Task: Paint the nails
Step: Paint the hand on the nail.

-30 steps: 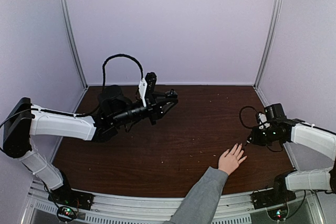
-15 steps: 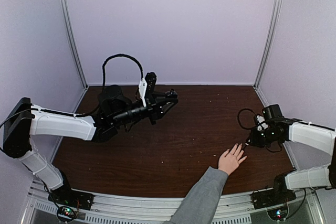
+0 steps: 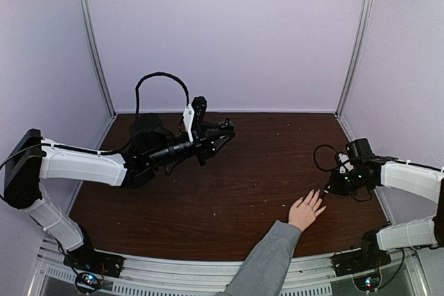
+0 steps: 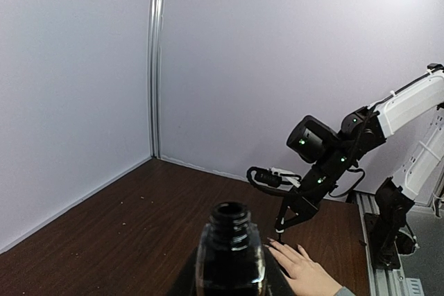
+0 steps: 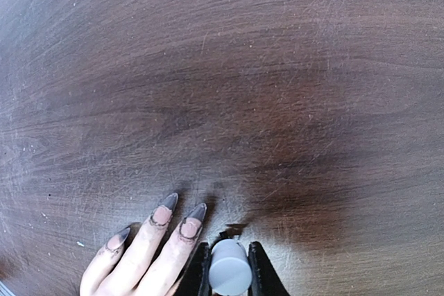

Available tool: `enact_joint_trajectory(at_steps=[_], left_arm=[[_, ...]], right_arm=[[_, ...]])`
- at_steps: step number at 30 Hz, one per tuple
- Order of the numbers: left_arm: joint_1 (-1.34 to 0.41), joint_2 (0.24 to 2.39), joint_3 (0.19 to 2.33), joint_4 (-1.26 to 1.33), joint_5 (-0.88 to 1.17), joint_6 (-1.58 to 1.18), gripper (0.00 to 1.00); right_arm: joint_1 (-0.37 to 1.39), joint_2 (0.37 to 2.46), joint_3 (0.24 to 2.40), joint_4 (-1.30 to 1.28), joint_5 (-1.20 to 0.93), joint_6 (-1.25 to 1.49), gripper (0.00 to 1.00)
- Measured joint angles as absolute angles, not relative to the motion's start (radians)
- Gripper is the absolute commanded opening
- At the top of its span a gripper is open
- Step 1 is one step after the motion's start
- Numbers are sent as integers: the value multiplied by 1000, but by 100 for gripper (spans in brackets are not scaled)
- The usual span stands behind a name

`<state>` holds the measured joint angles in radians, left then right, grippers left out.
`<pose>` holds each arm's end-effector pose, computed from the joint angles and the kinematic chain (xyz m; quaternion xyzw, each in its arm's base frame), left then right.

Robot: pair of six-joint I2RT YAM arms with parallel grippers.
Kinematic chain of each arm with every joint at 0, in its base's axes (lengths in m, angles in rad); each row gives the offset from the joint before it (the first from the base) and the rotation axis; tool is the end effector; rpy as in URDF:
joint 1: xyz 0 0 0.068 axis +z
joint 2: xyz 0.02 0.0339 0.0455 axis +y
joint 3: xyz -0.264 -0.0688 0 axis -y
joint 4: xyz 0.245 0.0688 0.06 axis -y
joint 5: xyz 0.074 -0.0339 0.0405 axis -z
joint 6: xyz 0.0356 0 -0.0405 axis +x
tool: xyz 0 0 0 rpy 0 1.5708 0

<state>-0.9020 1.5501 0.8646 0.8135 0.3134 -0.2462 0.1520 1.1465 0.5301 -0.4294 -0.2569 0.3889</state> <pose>0.2079 -0.2807 0.2826 0.3210 0.5798 -0.4893 0.5668 0.1966 0.0393 0.1676 0.0802 0.9550 0.1880 0.2149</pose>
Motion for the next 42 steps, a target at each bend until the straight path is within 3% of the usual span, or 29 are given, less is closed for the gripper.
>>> enact_joint_trajectory(at_steps=[42], left_arm=[[-895,1550,862,813,313,-246,0]], right_arm=[[152,1118,530,-433,-262,387,0]])
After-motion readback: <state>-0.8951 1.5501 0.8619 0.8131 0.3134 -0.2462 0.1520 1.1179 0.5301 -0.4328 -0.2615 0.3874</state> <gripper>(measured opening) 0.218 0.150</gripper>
